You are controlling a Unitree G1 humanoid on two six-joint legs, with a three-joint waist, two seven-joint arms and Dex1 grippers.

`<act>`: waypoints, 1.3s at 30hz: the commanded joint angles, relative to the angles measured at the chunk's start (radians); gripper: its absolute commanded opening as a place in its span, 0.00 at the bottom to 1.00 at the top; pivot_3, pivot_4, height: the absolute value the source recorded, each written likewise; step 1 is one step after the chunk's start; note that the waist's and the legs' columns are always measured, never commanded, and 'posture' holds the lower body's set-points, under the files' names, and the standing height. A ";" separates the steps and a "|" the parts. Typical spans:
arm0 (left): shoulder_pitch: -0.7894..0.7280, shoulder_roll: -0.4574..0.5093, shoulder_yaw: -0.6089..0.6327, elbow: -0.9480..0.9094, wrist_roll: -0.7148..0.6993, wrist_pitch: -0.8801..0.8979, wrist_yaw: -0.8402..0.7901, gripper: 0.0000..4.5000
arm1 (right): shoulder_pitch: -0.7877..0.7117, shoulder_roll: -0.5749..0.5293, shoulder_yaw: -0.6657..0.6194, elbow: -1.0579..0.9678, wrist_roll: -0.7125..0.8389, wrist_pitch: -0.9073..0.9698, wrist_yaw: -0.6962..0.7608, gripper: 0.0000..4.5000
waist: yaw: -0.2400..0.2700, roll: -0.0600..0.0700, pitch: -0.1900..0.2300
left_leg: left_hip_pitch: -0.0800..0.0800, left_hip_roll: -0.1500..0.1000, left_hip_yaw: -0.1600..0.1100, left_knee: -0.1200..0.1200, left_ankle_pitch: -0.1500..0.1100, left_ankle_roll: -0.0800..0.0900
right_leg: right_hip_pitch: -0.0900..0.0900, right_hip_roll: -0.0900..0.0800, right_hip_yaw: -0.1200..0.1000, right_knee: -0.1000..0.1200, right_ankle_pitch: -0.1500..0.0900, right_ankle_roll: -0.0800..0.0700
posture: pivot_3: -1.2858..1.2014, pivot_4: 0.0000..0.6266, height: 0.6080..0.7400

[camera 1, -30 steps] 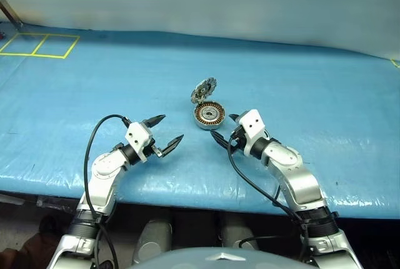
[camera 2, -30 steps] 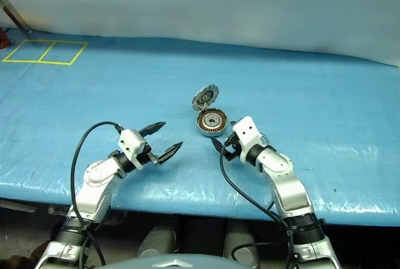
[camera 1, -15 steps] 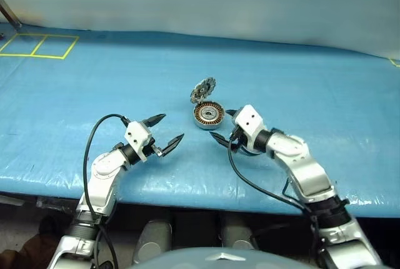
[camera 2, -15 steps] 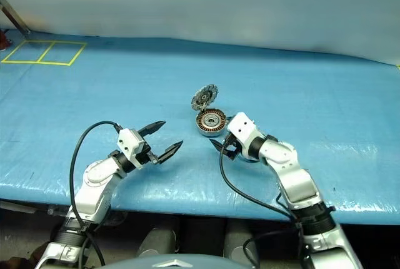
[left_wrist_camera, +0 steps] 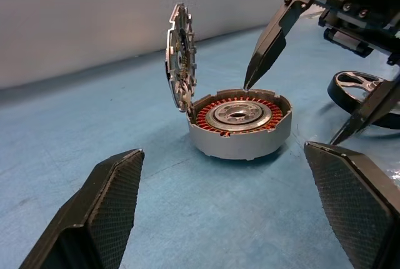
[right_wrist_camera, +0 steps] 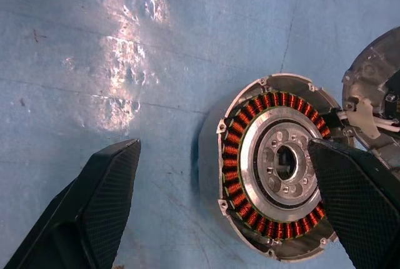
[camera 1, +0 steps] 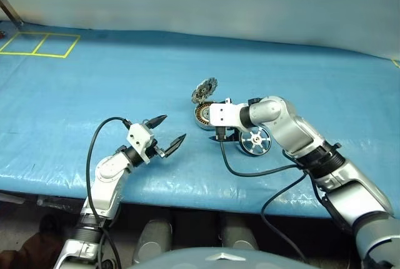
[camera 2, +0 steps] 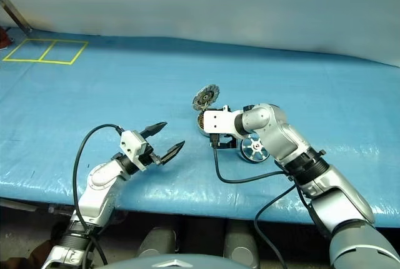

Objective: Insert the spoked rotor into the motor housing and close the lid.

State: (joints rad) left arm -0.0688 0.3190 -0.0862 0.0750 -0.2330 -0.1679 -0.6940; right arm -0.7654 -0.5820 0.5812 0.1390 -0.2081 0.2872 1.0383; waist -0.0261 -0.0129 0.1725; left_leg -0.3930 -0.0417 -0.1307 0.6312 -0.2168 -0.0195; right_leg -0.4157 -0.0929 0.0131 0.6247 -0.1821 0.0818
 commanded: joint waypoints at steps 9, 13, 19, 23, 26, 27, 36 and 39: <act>0.040 -0.004 0.014 -0.064 0.020 -0.024 0.031 1.00 | -0.060 0.052 0.018 0.158 -0.084 -0.113 0.067 1.00 | -0.001 0.000 0.000 | 0.000 0.000 0.000 0.000 0.000 0.000 | 0.000 0.000 0.000 0.000 0.001 0.001 | 0.52 0.24 1.00; 0.043 -0.001 0.016 -0.065 0.021 -0.024 0.034 1.00 | -0.051 0.065 0.016 0.163 -0.088 -0.118 0.077 1.00 | -0.002 0.000 0.000 | 0.000 0.000 0.000 0.000 0.000 0.000 | 0.000 0.000 0.000 0.000 0.001 0.001 | 0.52 0.24 1.00; 0.037 -0.007 0.006 -0.060 0.025 -0.026 0.036 1.00 | -0.062 0.095 0.011 0.253 -0.108 -0.132 0.076 0.87 | -0.006 0.001 0.000 | 0.002 0.000 0.000 0.000 0.000 0.000 | 0.001 0.000 0.000 0.001 0.001 0.001 | 0.52 0.24 1.00; 0.042 -0.007 0.006 -0.061 0.026 -0.029 0.037 1.00 | -0.054 0.112 -0.016 0.244 -0.114 -0.127 0.043 0.59 | -0.004 0.000 0.000 | 0.002 0.000 0.000 0.000 0.000 0.000 | 0.001 0.000 0.000 0.001 0.000 0.001 | 0.52 0.24 1.00; 0.052 -0.003 0.008 -0.063 0.027 -0.030 0.038 1.00 | -0.037 0.118 -0.029 0.226 -0.109 -0.123 0.041 0.52 | -0.008 0.001 -0.001 | 0.002 0.000 0.000 -0.001 0.000 0.000 | 0.001 0.000 0.000 0.001 0.001 0.001 | 0.52 0.24 1.00; 0.054 -0.002 0.009 -0.064 0.027 -0.030 0.038 1.00 | -0.030 0.122 -0.036 0.221 -0.104 -0.114 0.039 0.49 | -0.009 0.001 -0.001 | 0.002 0.000 0.000 -0.001 0.000 0.000 | 0.001 0.000 0.000 0.001 0.001 0.001 | 0.52 0.24 1.00; 0.067 0.002 0.014 -0.068 0.031 -0.029 0.046 1.00 | 0.113 0.204 -0.129 0.040 -0.037 0.051 -0.028 0.46 | -0.012 0.000 -0.001 | 0.004 0.001 0.000 -0.001 0.000 -0.001 | 0.002 0.001 0.001 0.002 -0.001 -0.002 | 0.52 0.24 1.00; 0.077 0.000 0.015 -0.068 0.032 -0.033 0.051 1.00 | 0.171 0.192 -0.121 -0.084 -0.022 0.109 0.000 0.46 | -0.013 0.001 -0.001 | 0.004 0.001 0.000 -0.002 0.000 -0.001 | 0.002 0.001 0.000 0.002 0.000 -0.002 | 0.52 0.24 1.00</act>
State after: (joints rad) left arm 0.0020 0.3176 -0.0822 0.0542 -0.2012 -0.1805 -0.6503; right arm -0.6197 -0.3956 0.4352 0.1252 -0.2673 0.3661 0.9974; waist -0.0389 -0.0124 0.1714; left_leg -0.3887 -0.0409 -0.1305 0.6291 -0.2168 -0.0201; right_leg -0.4141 -0.0923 0.0136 0.6262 -0.1825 0.0803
